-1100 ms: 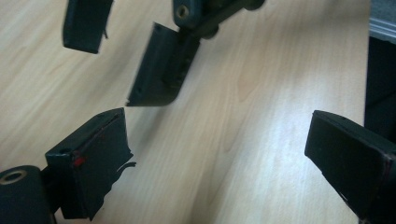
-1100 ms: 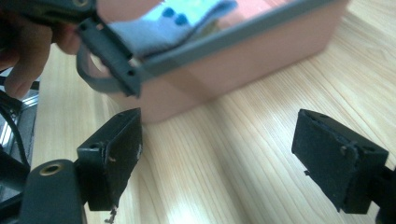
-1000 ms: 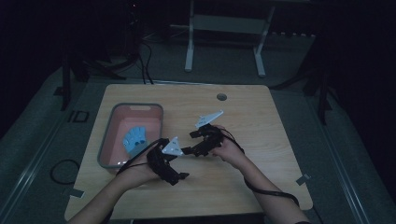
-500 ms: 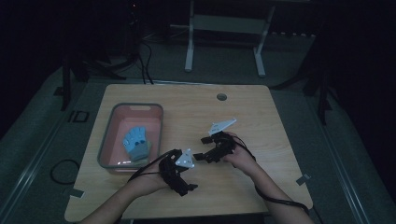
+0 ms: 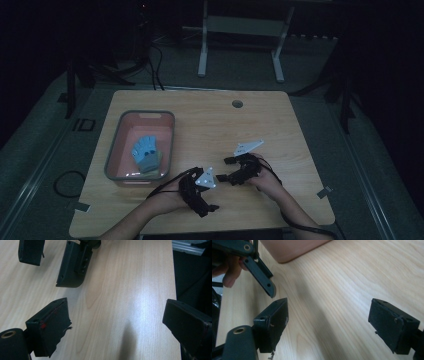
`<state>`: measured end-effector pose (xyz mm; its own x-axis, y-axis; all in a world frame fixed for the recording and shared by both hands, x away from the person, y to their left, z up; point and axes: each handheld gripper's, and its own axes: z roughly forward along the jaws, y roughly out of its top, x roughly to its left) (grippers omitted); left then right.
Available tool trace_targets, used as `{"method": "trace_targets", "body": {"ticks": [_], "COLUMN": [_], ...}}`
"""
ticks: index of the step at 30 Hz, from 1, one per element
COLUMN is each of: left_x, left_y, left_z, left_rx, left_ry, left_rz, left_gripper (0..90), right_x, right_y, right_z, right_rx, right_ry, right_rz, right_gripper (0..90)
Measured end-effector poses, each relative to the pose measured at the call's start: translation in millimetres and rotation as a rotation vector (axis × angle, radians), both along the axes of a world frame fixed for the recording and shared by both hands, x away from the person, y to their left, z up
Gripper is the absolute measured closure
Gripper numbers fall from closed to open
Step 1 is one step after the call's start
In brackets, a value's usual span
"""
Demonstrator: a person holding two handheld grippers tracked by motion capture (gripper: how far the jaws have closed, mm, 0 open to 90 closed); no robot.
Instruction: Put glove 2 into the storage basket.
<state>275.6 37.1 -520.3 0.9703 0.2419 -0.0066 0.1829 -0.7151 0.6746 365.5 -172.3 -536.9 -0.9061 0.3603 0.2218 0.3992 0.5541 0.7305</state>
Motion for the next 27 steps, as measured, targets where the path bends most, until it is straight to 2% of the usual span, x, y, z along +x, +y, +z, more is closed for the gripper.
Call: {"method": "trace_targets", "body": {"ticks": [3, 9, 14, 21, 27], "left_x": [-1.0, -2.8, -5.2, -8.3, -9.7], "left_y": [-4.0, -11.4, -16.0, -19.9, -19.8], "left_z": [-3.8, -11.8, -17.6, -26.1, -30.4], "left_rx": [0.008, -0.014, -0.02, -0.025, -0.038], "left_ry": [0.001, 0.014, 0.01, 0.025, 0.024], "left_rz": [-0.007, -0.017, -0.034, -0.046, -0.042], "left_gripper": [7.5, 7.5, 7.5, 7.5, 7.5], "right_x": [-3.8, -11.6, -16.0, -26.0, -36.4], "right_y": [-8.9, -21.9, -28.5, -38.1, -45.6], "right_z": [-4.2, -8.7, -11.2, -14.5, -17.4], "right_rx": [0.006, 0.014, 0.018, 0.025, 0.017], "right_ry": [-0.003, -0.006, -0.016, -0.013, -0.042], "right_rz": [-0.012, -0.032, -0.036, -0.049, -0.061], "right_gripper": [16.4, 16.4, 16.4, 16.4, 15.9]}}
